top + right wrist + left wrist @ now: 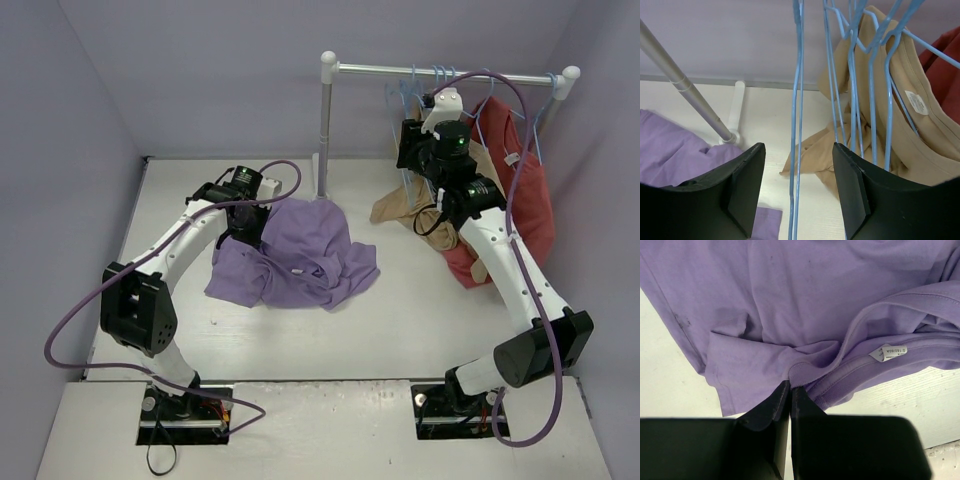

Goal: Place the t-shirt on the hanger
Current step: Pick up the hanger from the clothesline.

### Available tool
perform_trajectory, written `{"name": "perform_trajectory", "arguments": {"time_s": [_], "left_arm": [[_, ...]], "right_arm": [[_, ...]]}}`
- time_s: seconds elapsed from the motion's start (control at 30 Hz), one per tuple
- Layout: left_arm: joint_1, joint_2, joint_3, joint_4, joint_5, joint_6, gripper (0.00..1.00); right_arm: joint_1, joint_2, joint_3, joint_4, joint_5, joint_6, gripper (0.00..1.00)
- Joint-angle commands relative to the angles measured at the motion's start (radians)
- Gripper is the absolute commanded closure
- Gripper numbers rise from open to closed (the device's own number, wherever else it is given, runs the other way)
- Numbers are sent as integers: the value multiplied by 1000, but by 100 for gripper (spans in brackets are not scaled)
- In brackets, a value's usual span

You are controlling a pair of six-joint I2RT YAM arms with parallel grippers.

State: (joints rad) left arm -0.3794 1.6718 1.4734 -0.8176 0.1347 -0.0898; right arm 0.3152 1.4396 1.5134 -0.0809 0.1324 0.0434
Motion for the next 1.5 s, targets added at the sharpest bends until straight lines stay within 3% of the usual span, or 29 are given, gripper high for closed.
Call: {"name": "perform_trajectory", "arguments": {"time_s": [0.0, 0.53, 0.67, 0.77, 0.87, 1.47], "left_arm": [[0, -32, 7, 28, 6, -7, 100], [0, -27, 1, 28, -3, -2, 100], [0, -24, -1, 28, -7, -3, 100], [0, -21, 1, 28, -10, -4, 100], [0, -19, -1, 28, -13, -3, 100], [0, -2, -2, 26, -21, -10, 100]], "right_arm": [[-29, 7, -7, 49, -37, -11, 48], [-39, 51, -91, 49, -62, -9, 61], [-39, 48, -97, 51, -53, -11, 73], [-39, 41, -96, 50, -47, -20, 91], [-38, 26, -93, 52, -44, -32, 100], [-34, -167, -76, 63, -79, -114, 100]]}}
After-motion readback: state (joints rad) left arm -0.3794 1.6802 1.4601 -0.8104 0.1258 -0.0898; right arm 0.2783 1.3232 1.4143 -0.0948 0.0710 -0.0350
